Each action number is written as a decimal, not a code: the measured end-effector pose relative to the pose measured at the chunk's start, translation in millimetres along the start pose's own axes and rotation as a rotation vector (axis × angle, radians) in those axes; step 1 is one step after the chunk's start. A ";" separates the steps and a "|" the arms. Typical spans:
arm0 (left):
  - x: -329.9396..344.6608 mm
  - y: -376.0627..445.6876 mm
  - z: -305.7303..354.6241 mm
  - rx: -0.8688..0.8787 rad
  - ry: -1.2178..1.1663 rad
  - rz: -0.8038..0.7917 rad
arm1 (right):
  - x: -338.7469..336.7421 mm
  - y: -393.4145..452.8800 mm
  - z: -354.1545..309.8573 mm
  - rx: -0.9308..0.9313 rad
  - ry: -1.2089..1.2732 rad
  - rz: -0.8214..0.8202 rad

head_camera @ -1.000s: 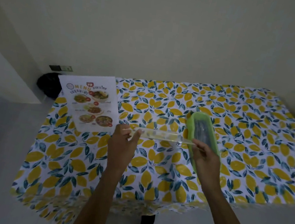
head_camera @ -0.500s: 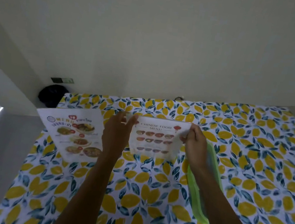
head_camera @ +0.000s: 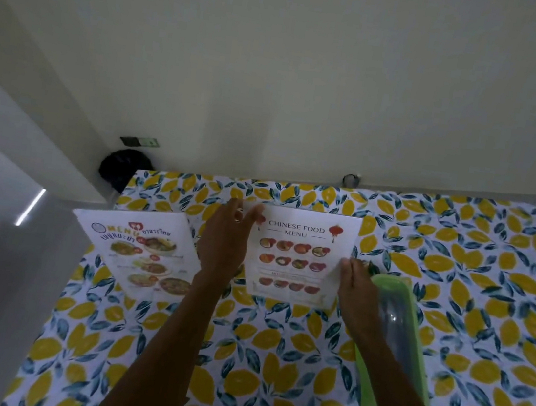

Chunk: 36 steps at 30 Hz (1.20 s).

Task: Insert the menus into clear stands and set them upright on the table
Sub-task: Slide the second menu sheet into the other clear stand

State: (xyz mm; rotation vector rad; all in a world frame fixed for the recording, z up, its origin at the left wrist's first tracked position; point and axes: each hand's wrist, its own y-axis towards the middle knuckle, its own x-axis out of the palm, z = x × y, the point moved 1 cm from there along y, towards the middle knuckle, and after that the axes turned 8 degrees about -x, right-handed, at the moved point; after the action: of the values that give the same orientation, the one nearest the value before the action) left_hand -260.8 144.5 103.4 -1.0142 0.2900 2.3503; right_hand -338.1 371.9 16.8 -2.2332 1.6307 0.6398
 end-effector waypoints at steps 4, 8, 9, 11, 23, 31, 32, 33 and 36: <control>4.6 0.9 -6.6 0.003 -0.019 0.003 | 2.5 -0.1 4.6 -0.007 -0.028 0.040; 3.7 -1.6 -8.9 0.024 -0.023 -0.014 | 4.3 -7.1 4.7 -0.018 -0.067 0.049; 3.6 -2.5 -9.6 0.029 -0.023 -0.015 | 4.8 -8.1 4.1 -0.015 -0.074 0.051; 3.1 -3.8 -11.5 0.047 -0.004 -0.012 | 5.6 -9.1 3.1 -0.012 -0.085 0.055; -28.8 -15.4 -22.9 0.258 0.239 0.003 | -1.9 -34.9 -34.9 0.114 -0.346 -0.002; -83.1 -45.7 -96.0 0.547 0.431 0.053 | 37.5 -110.7 -105.7 -0.066 -0.714 0.008; -91.6 -47.9 -109.8 0.547 0.459 0.050 | 46.7 -119.0 -115.8 -0.072 -0.731 -0.014; -100.0 -50.1 -124.4 0.539 0.479 0.052 | 56.3 -127.2 -125.6 -0.082 -0.748 -0.034; -128.9 -54.9 -163.2 0.503 0.511 0.046 | 87.5 -147.0 -150.1 -0.143 -0.774 -0.072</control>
State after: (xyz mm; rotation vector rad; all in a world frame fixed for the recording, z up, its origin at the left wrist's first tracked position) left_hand -59.1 71.7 85.0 -1.3277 1.0448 1.8651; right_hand -149.7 272.7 97.1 -1.7569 1.1223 1.4101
